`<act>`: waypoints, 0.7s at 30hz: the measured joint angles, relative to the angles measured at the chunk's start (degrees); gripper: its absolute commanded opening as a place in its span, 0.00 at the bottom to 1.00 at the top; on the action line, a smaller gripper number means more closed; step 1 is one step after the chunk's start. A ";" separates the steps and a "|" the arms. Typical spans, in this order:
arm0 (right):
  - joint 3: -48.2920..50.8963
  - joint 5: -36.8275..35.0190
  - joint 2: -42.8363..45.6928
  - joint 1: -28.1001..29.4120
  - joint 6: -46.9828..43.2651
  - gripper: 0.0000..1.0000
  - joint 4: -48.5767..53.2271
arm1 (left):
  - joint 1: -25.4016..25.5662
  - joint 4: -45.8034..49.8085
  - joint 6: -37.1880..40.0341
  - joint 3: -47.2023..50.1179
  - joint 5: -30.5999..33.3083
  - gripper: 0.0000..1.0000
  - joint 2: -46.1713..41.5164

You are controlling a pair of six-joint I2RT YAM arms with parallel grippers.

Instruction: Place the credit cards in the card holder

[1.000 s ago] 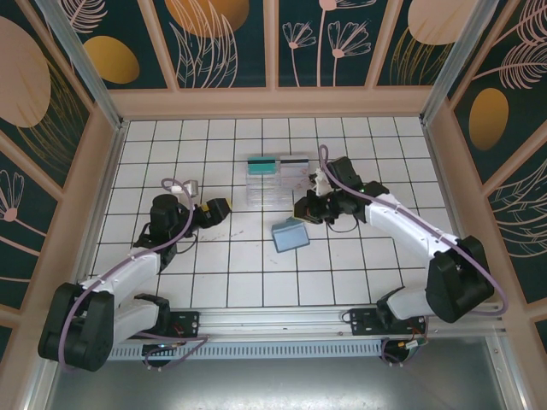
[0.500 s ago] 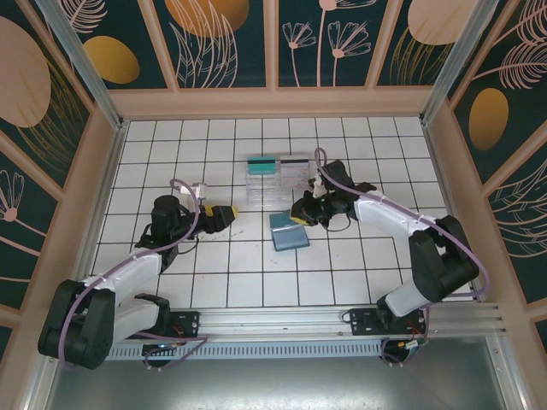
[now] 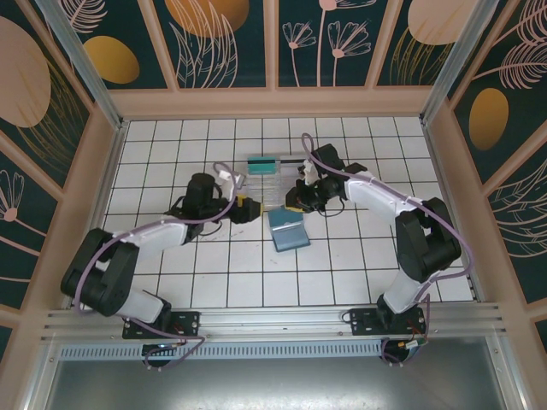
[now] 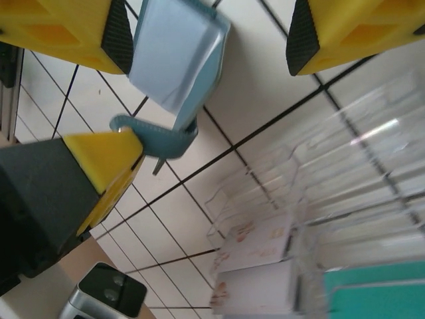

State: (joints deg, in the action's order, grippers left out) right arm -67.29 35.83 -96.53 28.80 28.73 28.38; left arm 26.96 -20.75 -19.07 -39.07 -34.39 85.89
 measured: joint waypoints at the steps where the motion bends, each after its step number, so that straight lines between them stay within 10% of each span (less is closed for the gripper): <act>1: -0.15 0.42 0.00 -0.11 -0.42 0.17 0.37 | 1.01 0.42 0.70 -1.44 0.44 0.63 1.40; 11: -0.17 4.17 0.02 -2.73 -3.91 0.17 2.56 | 8.48 4.98 4.26 -7.48 3.91 0.51 10.91; 16: -0.17 5.16 0.04 -3.21 -4.46 0.17 2.54 | 8.74 6.69 5.90 -10.29 5.05 0.20 13.11; 21: -0.17 5.38 0.26 -3.21 -5.03 0.43 2.43 | 8.74 7.30 5.84 -10.80 5.81 0.01 14.36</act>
State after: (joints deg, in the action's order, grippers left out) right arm -67.46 41.21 -96.27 25.58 23.70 30.81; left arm 35.70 -13.45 -13.23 -49.87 -28.58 100.25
